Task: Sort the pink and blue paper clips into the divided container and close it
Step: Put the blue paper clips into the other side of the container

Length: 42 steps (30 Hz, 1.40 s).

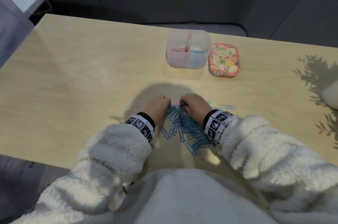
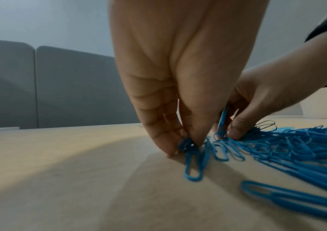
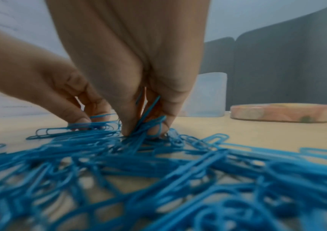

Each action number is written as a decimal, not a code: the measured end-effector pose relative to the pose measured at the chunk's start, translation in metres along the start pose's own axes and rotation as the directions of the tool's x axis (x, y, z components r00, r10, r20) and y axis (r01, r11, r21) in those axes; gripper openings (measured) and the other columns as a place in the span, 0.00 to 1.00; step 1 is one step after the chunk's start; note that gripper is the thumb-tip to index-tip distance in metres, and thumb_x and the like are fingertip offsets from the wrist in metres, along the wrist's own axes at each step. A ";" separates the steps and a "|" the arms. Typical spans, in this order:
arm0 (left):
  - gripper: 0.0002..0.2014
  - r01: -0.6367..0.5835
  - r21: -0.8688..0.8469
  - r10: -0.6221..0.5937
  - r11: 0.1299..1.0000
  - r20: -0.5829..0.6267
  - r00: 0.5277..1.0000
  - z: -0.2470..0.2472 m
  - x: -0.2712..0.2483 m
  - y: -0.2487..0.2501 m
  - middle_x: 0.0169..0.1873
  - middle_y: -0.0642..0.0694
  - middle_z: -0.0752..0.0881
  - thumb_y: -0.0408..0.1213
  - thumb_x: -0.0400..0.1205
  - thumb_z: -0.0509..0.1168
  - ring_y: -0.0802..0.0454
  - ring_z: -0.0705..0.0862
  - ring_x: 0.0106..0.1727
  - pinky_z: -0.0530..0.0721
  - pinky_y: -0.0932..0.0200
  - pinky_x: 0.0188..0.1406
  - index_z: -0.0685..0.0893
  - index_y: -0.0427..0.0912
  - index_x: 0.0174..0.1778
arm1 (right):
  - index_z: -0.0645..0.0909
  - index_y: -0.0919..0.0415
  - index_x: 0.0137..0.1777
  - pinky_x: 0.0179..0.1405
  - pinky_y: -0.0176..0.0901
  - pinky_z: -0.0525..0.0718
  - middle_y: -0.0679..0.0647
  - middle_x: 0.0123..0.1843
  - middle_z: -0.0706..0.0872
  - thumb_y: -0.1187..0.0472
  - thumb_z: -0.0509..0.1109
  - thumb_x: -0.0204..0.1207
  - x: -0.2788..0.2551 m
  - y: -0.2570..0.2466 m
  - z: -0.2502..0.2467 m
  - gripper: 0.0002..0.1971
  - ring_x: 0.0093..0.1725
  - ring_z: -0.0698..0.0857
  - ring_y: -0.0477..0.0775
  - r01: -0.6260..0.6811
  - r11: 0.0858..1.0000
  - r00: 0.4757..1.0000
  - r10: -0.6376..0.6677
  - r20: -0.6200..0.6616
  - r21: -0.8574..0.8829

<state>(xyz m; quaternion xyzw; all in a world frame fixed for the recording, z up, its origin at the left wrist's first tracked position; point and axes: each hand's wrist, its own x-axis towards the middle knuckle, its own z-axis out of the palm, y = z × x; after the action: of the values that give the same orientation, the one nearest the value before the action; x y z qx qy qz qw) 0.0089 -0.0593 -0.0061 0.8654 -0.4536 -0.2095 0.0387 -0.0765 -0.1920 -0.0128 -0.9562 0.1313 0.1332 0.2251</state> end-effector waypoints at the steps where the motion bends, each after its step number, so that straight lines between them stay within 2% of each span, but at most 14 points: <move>1: 0.12 -0.006 0.015 0.006 1.000 -0.001 1.000 0.000 0.001 -0.001 0.56 0.35 0.81 0.31 0.83 0.56 0.37 0.81 0.55 0.77 0.46 0.52 0.79 0.34 0.58 | 0.81 0.66 0.57 0.57 0.49 0.75 0.63 0.59 0.83 0.70 0.63 0.76 -0.001 0.004 -0.003 0.11 0.61 0.80 0.64 -0.024 0.999 1.000 0.024 -0.001 0.037; 4: 0.13 -0.022 0.015 0.022 1.000 -0.001 1.000 -0.001 0.001 -0.003 0.56 0.36 0.82 0.34 0.84 0.56 0.38 0.82 0.56 0.78 0.49 0.51 0.81 0.36 0.59 | 0.83 0.66 0.53 0.52 0.41 0.75 0.61 0.56 0.86 0.69 0.67 0.75 -0.002 0.016 -0.018 0.09 0.57 0.82 0.60 -0.082 0.975 0.994 0.095 -0.054 0.204; 6: 0.13 -0.028 -0.019 0.028 0.999 -0.006 1.000 -0.002 0.001 -0.006 0.55 0.37 0.82 0.34 0.83 0.57 0.38 0.82 0.56 0.77 0.49 0.52 0.82 0.36 0.59 | 0.85 0.66 0.49 0.46 0.36 0.75 0.57 0.48 0.86 0.68 0.69 0.74 -0.001 0.020 -0.038 0.06 0.48 0.83 0.56 -0.075 0.956 0.990 0.107 -0.097 0.284; 10: 0.11 -0.030 -0.109 0.028 0.994 -0.019 0.999 -0.004 0.003 -0.009 0.55 0.39 0.83 0.34 0.82 0.59 0.40 0.81 0.57 0.76 0.52 0.53 0.82 0.37 0.57 | 0.79 0.57 0.36 0.22 0.30 0.76 0.51 0.30 0.78 0.68 0.70 0.74 0.014 0.027 -0.088 0.08 0.27 0.75 0.45 -0.104 0.903 0.970 0.186 -0.160 0.418; 12: 0.11 -0.035 -0.182 0.027 0.983 -0.044 0.999 -0.008 0.006 -0.009 0.55 0.39 0.84 0.33 0.82 0.60 0.42 0.81 0.57 0.75 0.56 0.52 0.82 0.37 0.57 | 0.82 0.62 0.40 0.26 0.36 0.75 0.57 0.33 0.79 0.69 0.70 0.73 0.027 0.031 -0.110 0.03 0.27 0.75 0.48 -0.121 0.889 0.935 0.251 -0.249 0.441; 14: 0.10 -0.046 -0.258 0.027 0.965 -0.079 0.997 -0.014 0.010 -0.008 0.54 0.39 0.85 0.33 0.82 0.61 0.44 0.82 0.55 0.73 0.61 0.49 0.83 0.36 0.56 | 0.85 0.69 0.48 0.30 0.33 0.71 0.58 0.39 0.81 0.70 0.70 0.72 0.043 0.035 -0.129 0.06 0.36 0.78 0.51 -0.139 0.890 0.892 0.303 -0.336 0.434; 17: 0.09 -0.066 -0.346 0.027 0.936 -0.118 0.993 -0.028 0.019 -0.005 0.52 0.39 0.86 0.32 0.82 0.62 0.45 0.83 0.50 0.73 0.64 0.47 0.84 0.36 0.55 | 0.86 0.69 0.53 0.43 0.36 0.73 0.58 0.43 0.82 0.67 0.70 0.71 0.070 0.044 -0.148 0.12 0.47 0.79 0.51 -0.231 0.888 0.843 0.387 -0.373 0.398; 21: 0.08 -0.088 -0.389 0.000 0.917 -0.221 0.975 -0.056 0.044 0.002 0.50 0.39 0.88 0.32 0.80 0.64 0.48 0.81 0.45 0.76 0.61 0.46 0.85 0.36 0.53 | 0.83 0.71 0.56 0.56 0.46 0.80 0.67 0.59 0.85 0.67 0.68 0.73 0.103 0.048 -0.154 0.13 0.60 0.83 0.63 -0.351 0.874 0.797 0.467 -0.384 0.337; 26: 0.09 -0.062 -0.386 -0.100 0.921 -0.386 0.917 -0.098 0.093 0.021 0.48 0.33 0.86 0.30 0.79 0.60 0.37 0.83 0.52 0.78 0.52 0.50 0.84 0.33 0.48 | 0.81 0.70 0.57 0.58 0.55 0.86 0.67 0.59 0.85 0.66 0.71 0.71 0.123 0.046 -0.149 0.15 0.56 0.87 0.64 -0.374 0.856 0.814 0.487 -0.317 0.356; 29: 0.13 0.014 -0.352 -0.141 0.936 -0.337 0.931 -0.114 0.122 0.036 0.53 0.35 0.86 0.30 0.79 0.57 0.38 0.82 0.57 0.76 0.54 0.51 0.84 0.35 0.55 | 0.84 0.67 0.56 0.62 0.48 0.82 0.65 0.60 0.86 0.68 0.68 0.72 0.116 0.049 -0.148 0.12 0.60 0.84 0.62 -0.342 0.856 0.829 0.469 -0.306 0.387; 32: 0.13 0.023 -0.265 -0.105 0.964 -0.300 0.948 -0.115 0.148 0.046 0.56 0.35 0.86 0.31 0.80 0.57 0.37 0.82 0.60 0.78 0.50 0.56 0.83 0.36 0.57 | 0.85 0.66 0.54 0.64 0.47 0.81 0.62 0.59 0.86 0.71 0.64 0.73 0.100 0.055 -0.148 0.12 0.60 0.84 0.59 -0.270 0.843 0.828 0.450 -0.335 0.465; 35: 0.12 0.040 -0.173 -0.087 0.984 -0.272 0.958 -0.111 0.162 0.053 0.57 0.35 0.85 0.32 0.82 0.58 0.36 0.82 0.60 0.79 0.49 0.57 0.82 0.34 0.58 | 0.87 0.65 0.48 0.63 0.52 0.83 0.62 0.53 0.89 0.71 0.62 0.72 0.080 0.060 -0.147 0.12 0.52 0.85 0.56 -0.180 0.816 0.816 0.436 -0.380 0.549; 38: 0.13 0.018 -0.124 -0.051 0.992 -0.268 0.962 -0.113 0.163 0.055 0.58 0.32 0.85 0.31 0.83 0.57 0.35 0.81 0.62 0.77 0.48 0.59 0.81 0.31 0.59 | 0.85 0.51 0.35 0.60 0.58 0.84 0.55 0.43 0.89 0.67 0.62 0.70 0.055 0.068 -0.140 0.13 0.46 0.87 0.56 -0.139 0.790 0.791 0.451 -0.413 0.597; 42: 0.15 -0.104 -0.135 0.045 0.985 -0.380 0.924 -0.103 0.135 0.053 0.57 0.35 0.86 0.31 0.83 0.54 0.37 0.81 0.60 0.76 0.49 0.57 0.82 0.36 0.60 | 0.86 0.62 0.44 0.57 0.51 0.83 0.60 0.48 0.88 0.69 0.65 0.75 0.010 0.084 -0.119 0.08 0.46 0.84 0.54 -0.171 0.790 0.811 0.453 -0.372 0.589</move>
<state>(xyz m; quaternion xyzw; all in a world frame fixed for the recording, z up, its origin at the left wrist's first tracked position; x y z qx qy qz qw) 0.0768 -0.2106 0.0565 0.8660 -0.4531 -0.0723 0.1988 -0.0696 -0.3219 0.0536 -0.8205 0.3775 -0.1209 0.4119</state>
